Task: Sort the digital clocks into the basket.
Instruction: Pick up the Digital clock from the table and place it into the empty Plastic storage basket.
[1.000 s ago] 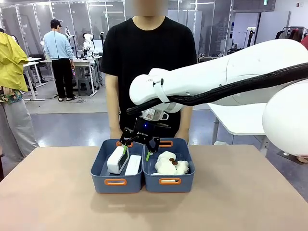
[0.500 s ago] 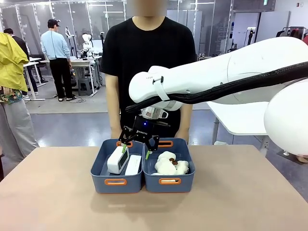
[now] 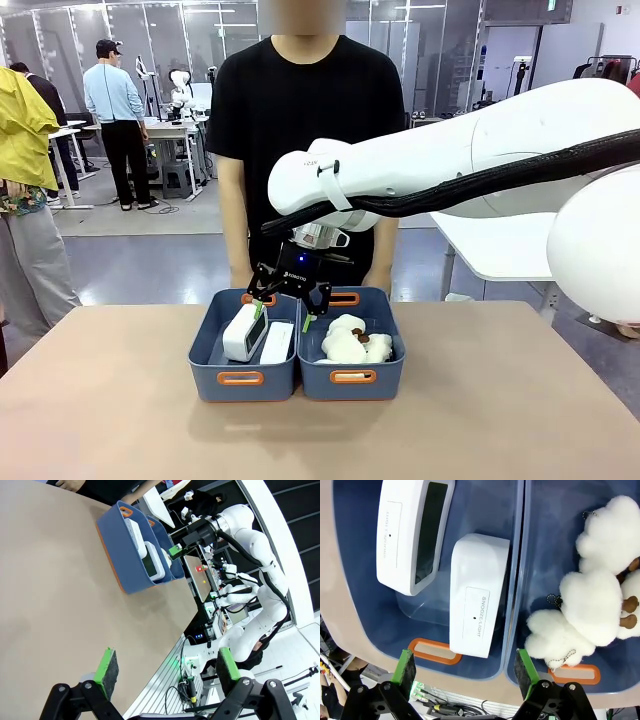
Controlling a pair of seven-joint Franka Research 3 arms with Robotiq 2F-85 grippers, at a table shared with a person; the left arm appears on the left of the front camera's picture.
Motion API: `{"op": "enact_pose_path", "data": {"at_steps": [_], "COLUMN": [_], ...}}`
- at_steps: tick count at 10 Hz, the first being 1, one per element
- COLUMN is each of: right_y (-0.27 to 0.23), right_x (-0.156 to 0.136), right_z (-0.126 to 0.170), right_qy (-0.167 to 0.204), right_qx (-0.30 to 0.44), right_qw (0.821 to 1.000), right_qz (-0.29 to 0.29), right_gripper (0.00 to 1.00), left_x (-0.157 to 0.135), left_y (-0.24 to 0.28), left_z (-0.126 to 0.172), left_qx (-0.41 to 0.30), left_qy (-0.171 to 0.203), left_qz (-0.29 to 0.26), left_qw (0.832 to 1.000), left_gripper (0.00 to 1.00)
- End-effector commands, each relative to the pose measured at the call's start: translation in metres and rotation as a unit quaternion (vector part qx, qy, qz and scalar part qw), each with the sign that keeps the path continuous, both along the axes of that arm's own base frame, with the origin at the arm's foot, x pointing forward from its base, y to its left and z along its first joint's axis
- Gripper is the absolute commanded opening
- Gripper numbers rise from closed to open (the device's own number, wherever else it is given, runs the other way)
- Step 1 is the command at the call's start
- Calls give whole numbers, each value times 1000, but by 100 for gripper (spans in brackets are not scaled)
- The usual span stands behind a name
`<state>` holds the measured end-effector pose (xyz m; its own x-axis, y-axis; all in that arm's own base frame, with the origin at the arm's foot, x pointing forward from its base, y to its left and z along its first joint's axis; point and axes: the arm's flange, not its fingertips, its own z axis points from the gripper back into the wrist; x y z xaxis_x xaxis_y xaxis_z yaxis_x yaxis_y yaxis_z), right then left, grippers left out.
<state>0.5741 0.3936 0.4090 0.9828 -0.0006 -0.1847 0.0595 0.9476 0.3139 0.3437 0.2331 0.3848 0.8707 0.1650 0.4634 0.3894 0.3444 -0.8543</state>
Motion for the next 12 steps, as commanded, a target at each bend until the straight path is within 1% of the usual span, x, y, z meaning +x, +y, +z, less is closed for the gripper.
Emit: {"op": "enact_pose_path", "data": {"at_steps": [1, 5, 6, 7, 8, 9, 10, 12], "right_y": [-1, 0, -14, -38, -65, -89, -111, -173], "right_x": [1, 0, -17, -32, -42, -49, -68, -88], "right_z": [0, 0, 30, 47, 54, 59, 60, 62], "right_qy": [-4, 0, 11, 29, 36, 29, 16, 16], "right_qx": [1, 0, 25, 64, 92, 131, 189, 271], "right_qw": [1000, 1000, 999, 997, 995, 990, 980, 961], "right_qz": [-3, 0, 28, 35, 34, 48, 53, 59], "right_gripper": [100, 100, 100, 100, 100, 100, 100, 100], "left_x": [-1, -1, -1, -1, -1, -1, -1, -1], "left_y": [1, 1, 1, 1, 1, 1, 1, 1], "left_z": [3, 3, 3, 3, 3, 3, 3, 3], "left_qx": [3, 3, 3, 3, 3, 3, 3, 3], "left_qy": [-1, -1, -1, -1, -1, -1, -1, -1], "left_qz": [-3, -3, -3, -3, -3, -3, -3, -3], "left_qw": [1000, 1000, 1000, 1000, 1000, 1000, 1000, 1000], "left_gripper": [100, 100, 100, 100, 100, 100, 100, 100]}}
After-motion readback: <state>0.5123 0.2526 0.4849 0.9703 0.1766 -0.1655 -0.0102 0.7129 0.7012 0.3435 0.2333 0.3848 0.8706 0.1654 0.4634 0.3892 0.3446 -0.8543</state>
